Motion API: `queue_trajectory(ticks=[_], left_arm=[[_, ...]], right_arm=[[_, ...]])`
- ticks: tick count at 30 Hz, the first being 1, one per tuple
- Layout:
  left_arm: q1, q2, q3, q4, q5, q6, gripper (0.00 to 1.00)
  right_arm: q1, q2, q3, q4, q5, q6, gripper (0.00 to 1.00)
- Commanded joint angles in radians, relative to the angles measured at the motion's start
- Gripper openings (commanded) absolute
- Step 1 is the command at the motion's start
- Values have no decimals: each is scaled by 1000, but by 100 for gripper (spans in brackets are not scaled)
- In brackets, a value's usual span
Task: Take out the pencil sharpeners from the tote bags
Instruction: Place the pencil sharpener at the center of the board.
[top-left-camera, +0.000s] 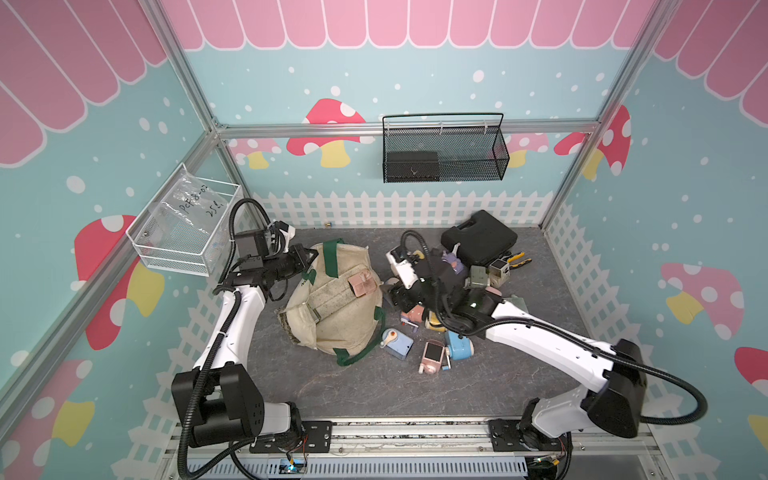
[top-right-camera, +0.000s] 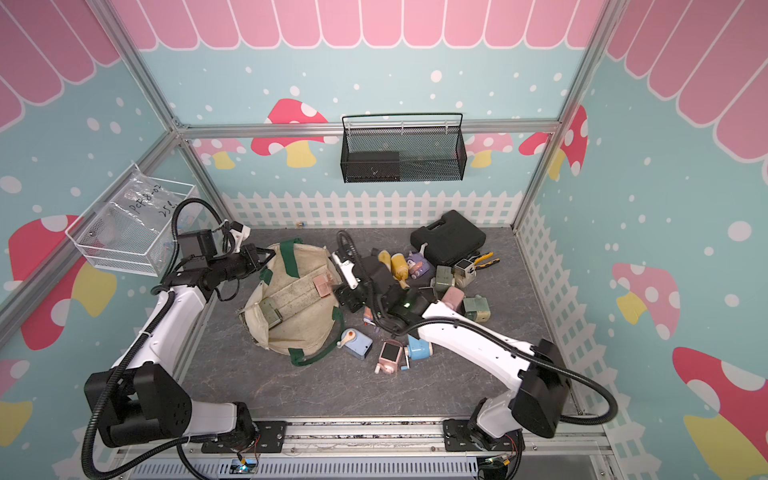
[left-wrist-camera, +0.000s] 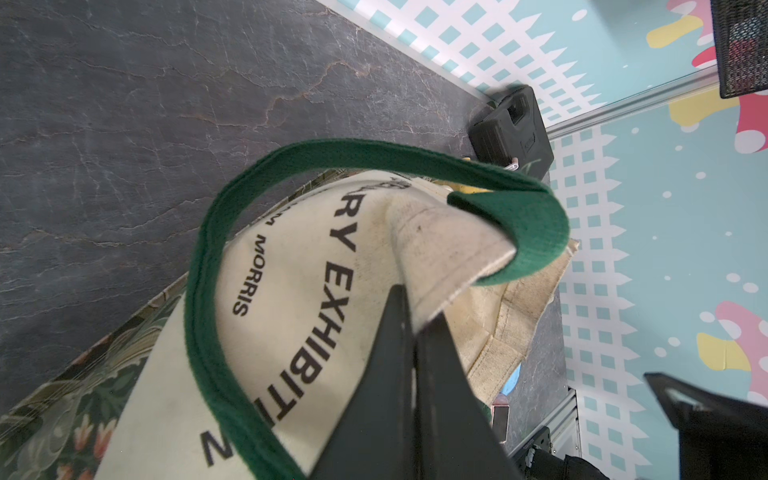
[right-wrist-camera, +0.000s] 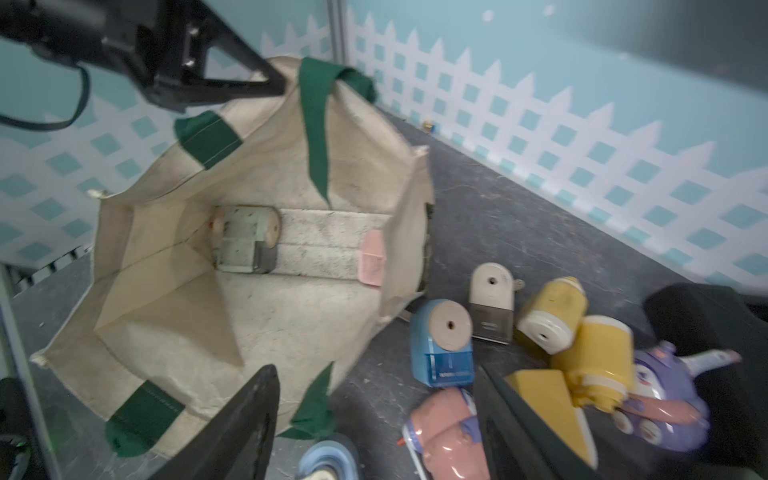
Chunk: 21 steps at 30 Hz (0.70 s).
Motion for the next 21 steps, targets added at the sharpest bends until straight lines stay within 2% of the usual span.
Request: queue_trajectory(ticks=[1,7,9,14,21], left_arm=[[-8,-2,18,13,14,-4,0],[-12,-1,16,12,14,-4,0],[-13,-2,17,11,14,-4,0],[-13,-1,17,13,13,-4,0],[-13,-4,17,13,13,-3,0]], right_arm=[[84,138,125,-80,30,-20,75],[109,364,298,-83,38,46,67],[105,474,378,-119,123,60,65],[65,645,554,-199,194,103,61],[20,775,688,-241,257,199,58]])
